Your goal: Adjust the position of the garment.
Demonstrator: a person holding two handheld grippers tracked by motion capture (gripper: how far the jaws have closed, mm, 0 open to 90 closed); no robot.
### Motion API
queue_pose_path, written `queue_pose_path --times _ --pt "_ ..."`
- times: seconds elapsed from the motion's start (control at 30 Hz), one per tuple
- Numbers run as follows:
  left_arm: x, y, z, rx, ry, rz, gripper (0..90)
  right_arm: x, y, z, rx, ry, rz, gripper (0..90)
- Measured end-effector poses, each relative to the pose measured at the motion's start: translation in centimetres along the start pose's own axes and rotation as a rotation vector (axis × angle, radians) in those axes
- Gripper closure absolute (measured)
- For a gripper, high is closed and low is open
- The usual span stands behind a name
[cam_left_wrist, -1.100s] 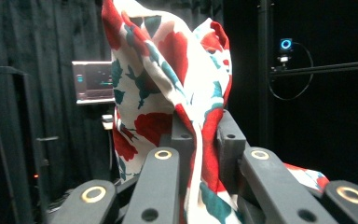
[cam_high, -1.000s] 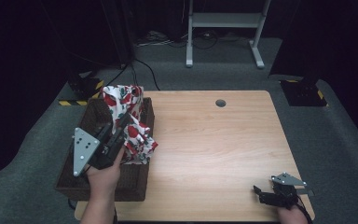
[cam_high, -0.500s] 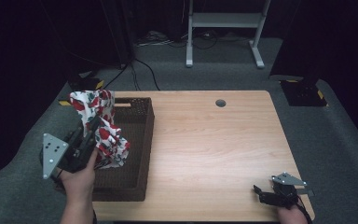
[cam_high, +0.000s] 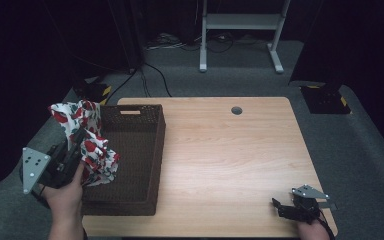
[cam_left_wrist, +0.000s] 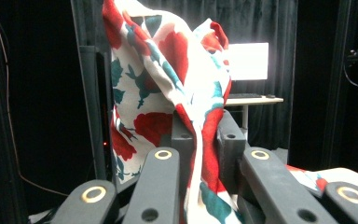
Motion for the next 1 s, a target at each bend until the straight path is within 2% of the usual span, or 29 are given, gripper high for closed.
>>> queue_pose_path --times 0.23,0.47,0.57,0.8,1.0 --pt "-0.6 -0.9 -1.0 -0.007 -0.038 0.010 81.4 0.0 0.0 0.0 0.001 0.000 -0.001 12.8" --pt "-1.8 -1.9 -2.5 0.019 -0.097 0.007 81.3 0.0 0.0 0.0 0.001 0.000 -0.001 12.8" --pt "-2.5 -2.2 -3.3 0.004 -0.121 -0.001 81.4 0.0 0.0 0.0 0.001 0.001 -0.001 12.8" --pt "-4.4 -3.3 -5.6 -0.010 -0.220 -0.004 81.4 0.0 0.0 0.0 0.002 0.001 -0.002 12.8" --pt "-5.1 -3.9 -7.0 -0.027 -0.284 -0.001 81.4 0.0 0.1 0.0 0.001 0.001 -0.003 12.8"
Point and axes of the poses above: each handheld gripper's, and its own axes: x roughly backward along the jaws, z roughly out of its top, y roughly to its right, the point moved 2 cm from there along -x, roughly forward along the jaws, and after that the axes turned 14 degrees about z, right-handed, at the moved point
